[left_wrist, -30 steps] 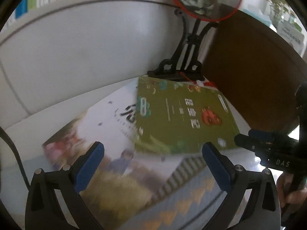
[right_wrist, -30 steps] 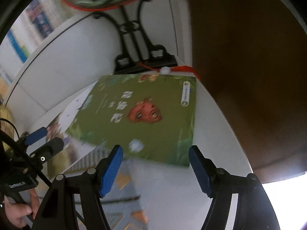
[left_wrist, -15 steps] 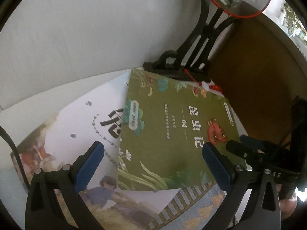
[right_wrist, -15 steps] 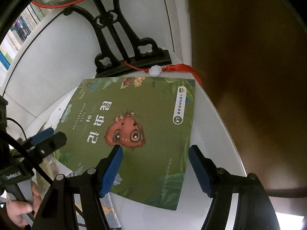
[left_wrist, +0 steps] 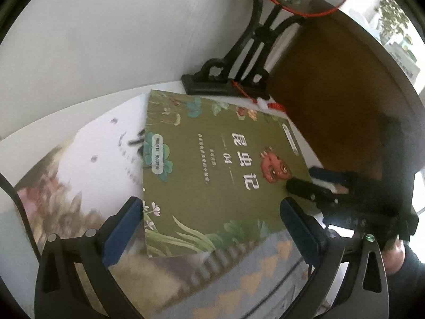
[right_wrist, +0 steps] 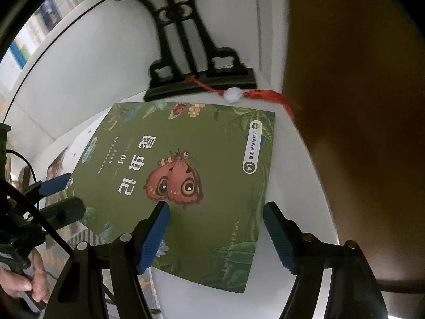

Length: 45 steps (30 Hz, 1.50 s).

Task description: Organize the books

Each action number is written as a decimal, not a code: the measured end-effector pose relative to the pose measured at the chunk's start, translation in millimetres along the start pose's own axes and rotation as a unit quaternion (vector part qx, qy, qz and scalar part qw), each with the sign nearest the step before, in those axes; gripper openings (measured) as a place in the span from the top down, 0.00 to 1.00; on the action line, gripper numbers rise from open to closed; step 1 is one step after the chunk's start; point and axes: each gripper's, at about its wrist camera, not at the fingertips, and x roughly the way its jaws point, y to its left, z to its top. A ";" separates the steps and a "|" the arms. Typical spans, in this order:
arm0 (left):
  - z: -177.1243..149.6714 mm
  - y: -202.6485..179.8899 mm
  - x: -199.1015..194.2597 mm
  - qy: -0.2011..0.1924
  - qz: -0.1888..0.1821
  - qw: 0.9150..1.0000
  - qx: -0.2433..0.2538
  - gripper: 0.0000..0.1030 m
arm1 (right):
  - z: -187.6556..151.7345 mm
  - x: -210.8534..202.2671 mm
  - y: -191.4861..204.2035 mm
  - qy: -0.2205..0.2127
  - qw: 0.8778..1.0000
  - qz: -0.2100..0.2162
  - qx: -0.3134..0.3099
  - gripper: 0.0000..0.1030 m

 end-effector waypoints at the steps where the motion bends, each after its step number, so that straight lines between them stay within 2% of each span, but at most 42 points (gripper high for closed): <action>1: -7.7 1.0 -6.0 -0.001 0.004 1.000 0.000 0.01 | -1.6 -0.4 3.8 0.002 1.000 0.002 -0.009 0.30; 3: -23.6 2.9 -17.5 -0.004 0.012 1.000 -0.009 0.01 | -4.7 0.1 13.1 0.005 1.000 0.008 -0.030 0.29; 6: -59.9 5.4 -37.9 0.000 0.017 0.999 -0.030 0.01 | -14.5 -2.0 36.1 0.007 0.997 0.014 -0.077 0.23; 11: -112.7 6.4 -68.5 0.009 0.040 0.998 -0.050 0.01 | -35.9 -6.8 89.8 0.017 0.980 0.001 -0.199 0.21; 16: -159.9 7.3 -99.1 0.014 0.028 0.995 -0.090 0.01 | -56.7 -13.0 131.1 0.023 0.960 0.011 -0.279 0.21; 20: -197.6 -1.4 -117.4 0.035 0.010 0.996 -0.083 0.01 | -70.4 -17.3 155.8 0.031 0.945 0.030 -0.323 0.21; 25: -226.7 -11.5 -131.4 0.057 0.002 0.995 -0.080 0.01 | -95.6 -24.3 182.7 0.031 0.926 0.051 -0.373 0.21; 27: -235.5 -13.7 -140.6 0.060 -0.012 0.994 -0.090 0.01 | -99.8 -24.7 187.5 0.034 0.923 0.064 -0.378 0.22; 29: -238.5 -9.2 -158.3 0.038 -0.001 0.994 -0.101 0.01 | -100.1 -27.6 186.9 0.040 0.927 0.084 -0.364 0.22; 31: -232.7 4.2 -171.4 0.022 0.020 0.994 -0.107 0.01 | -95.4 -29.9 177.5 0.044 0.943 0.104 -0.314 0.22; 35: -199.7 48.4 -178.0 0.003 0.064 0.991 -0.120 0.01 | -105.6 -47.0 140.4 0.048 0.972 0.175 -0.153 0.22; 38: -176.2 67.9 -171.6 -0.017 0.068 0.991 -0.113 0.01 | -128.9 -54.8 126.8 0.056 0.975 0.199 -0.084 0.22; 41: -152.4 78.4 -140.8 0.016 0.076 0.993 -0.085 0.01 | -153.7 -56.3 128.9 0.074 0.973 0.213 -0.053 0.22; 45: -145.7 91.4 -122.4 0.037 0.080 0.993 -0.074 0.01 | -189.2 -67.4 140.7 0.076 0.974 0.210 -0.032 0.22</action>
